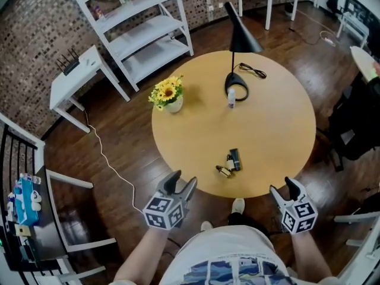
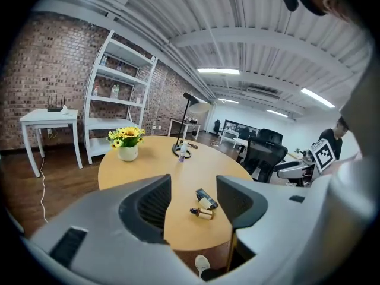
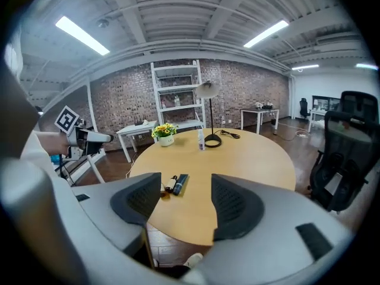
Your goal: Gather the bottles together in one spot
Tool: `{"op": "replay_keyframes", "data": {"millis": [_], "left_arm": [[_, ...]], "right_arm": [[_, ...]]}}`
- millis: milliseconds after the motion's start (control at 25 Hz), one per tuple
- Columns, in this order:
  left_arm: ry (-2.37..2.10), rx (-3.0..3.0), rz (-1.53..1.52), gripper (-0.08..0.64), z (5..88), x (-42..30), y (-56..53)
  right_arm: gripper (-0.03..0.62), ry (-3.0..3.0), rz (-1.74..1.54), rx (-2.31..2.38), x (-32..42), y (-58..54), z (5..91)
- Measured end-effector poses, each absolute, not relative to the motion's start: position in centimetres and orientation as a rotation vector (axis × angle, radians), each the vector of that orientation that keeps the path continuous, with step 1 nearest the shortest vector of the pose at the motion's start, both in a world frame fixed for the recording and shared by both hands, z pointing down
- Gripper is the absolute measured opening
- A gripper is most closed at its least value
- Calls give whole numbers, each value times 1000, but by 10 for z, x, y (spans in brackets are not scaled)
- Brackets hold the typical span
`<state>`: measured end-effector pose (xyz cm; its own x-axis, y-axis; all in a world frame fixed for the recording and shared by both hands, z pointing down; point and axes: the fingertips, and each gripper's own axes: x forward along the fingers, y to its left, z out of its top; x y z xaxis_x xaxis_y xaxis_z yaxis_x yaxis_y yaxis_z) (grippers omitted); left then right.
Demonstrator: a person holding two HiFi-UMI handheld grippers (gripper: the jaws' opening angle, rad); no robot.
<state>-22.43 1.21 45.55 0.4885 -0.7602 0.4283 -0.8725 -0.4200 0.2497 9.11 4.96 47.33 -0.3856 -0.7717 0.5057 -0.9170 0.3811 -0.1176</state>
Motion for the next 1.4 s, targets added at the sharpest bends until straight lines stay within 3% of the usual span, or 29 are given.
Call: {"op": "replay_keyframes", "data": {"millis": [720,1120,1400], "left_arm": [[-1219,2317,408,239,472,-265,142],[-1236,2291,352,241,475,-278,148],[-1311,2223,366,241,480,-302,144]], "right_arm": [[288,-2094,584,1662,40,201,477],[273,-2118,579,1465,16,193,513],[258,-2102,554,1310,-3,111,568]]}}
